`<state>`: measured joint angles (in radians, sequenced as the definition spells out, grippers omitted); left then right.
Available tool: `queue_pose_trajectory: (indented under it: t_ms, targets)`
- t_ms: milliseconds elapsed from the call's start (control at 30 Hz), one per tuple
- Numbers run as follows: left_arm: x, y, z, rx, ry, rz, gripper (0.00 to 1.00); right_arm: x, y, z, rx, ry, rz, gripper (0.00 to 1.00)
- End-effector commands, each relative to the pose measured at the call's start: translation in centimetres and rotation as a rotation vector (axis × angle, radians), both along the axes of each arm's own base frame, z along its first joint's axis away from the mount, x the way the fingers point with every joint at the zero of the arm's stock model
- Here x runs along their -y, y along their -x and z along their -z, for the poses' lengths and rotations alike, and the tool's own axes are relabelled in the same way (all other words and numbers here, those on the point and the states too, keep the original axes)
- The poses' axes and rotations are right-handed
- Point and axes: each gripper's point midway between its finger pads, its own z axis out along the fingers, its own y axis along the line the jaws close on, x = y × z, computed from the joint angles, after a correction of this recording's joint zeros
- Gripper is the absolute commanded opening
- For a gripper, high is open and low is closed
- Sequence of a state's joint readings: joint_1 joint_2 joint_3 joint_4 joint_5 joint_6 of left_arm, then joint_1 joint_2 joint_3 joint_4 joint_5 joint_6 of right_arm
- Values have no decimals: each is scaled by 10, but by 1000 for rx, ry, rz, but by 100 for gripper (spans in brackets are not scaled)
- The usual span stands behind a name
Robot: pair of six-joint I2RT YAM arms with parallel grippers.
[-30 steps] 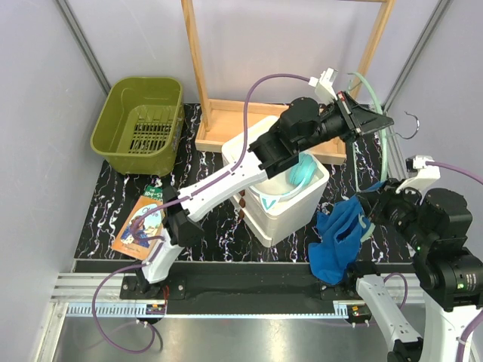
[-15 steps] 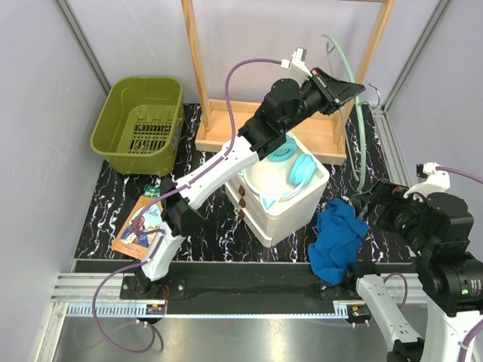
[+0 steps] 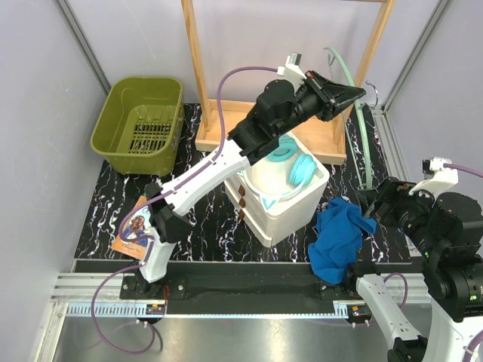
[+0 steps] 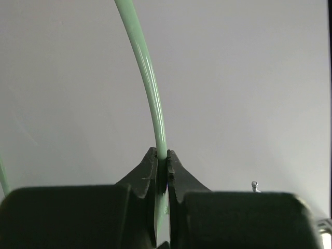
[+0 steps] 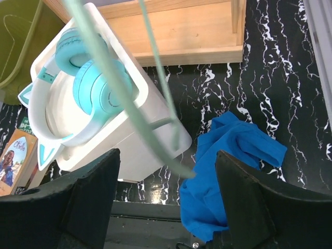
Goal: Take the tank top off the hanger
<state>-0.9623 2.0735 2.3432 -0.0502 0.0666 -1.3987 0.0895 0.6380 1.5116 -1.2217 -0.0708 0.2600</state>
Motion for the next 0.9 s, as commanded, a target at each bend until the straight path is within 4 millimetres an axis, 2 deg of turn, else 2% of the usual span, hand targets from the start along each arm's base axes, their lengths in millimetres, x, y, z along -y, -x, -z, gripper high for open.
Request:
queue_pose_trajectory:
  t_ms: [0,167,200,233,267,333,367,433,467,500,533,567,633,667,700,733,767,800,833,867]
  targets:
    - [-43,45,-81,48,164,45,0,6,-6,-16,83,86,-17,80]
    - [-35,60,-82,0,190,93,0,-6,-10,-15,108,77,-81,70]
    - [-34,66,-87,3,200,107,0,-7,-11,-16,113,68,-81,67]
    - [-30,67,-81,-12,184,108,0,-8,-12,-20,135,63,-84,62]
    - [-29,68,-81,-11,180,108,0,-11,-12,-23,146,49,-97,49]
    - [-27,68,-76,-14,154,99,0,-12,-12,-31,174,40,-102,37]
    - [-27,68,-74,-9,141,90,0,-14,-11,-35,187,32,-111,21]
    - [-28,64,-68,-11,117,77,0,-15,-10,-39,201,28,-116,1]
    - [-28,63,-66,7,102,67,2,-16,-11,-39,199,25,-117,0]
    - [-30,62,-66,29,93,58,8,-16,-11,-39,196,21,-114,0]
    - [-32,61,-66,49,74,44,17,-17,-12,-38,187,8,-112,0]
    - [-36,56,-64,106,40,17,37,-14,-14,-37,177,0,-90,0]
    - [-45,53,-60,175,-35,-22,50,-12,-17,-36,153,-36,-55,0]
    - [-50,43,-51,187,-72,-42,54,-13,-22,-35,136,-47,-50,0]
    - [-66,47,-61,221,-77,-61,60,-14,-26,-34,122,-61,-47,0]
    - [-74,43,-58,269,-119,-90,63,-15,-29,-35,109,-79,-41,0]
    - [-83,32,-44,276,-169,-120,64,-17,-37,-35,91,-82,-46,0]
    - [-104,37,-56,309,-178,-151,67,-17,-43,-35,79,-84,-38,0]
    - [-116,32,-52,358,-231,-198,67,-17,-48,-36,74,-82,-37,0]
    - [-125,25,-39,368,-286,-224,68,-19,-59,-35,54,-76,-46,0]
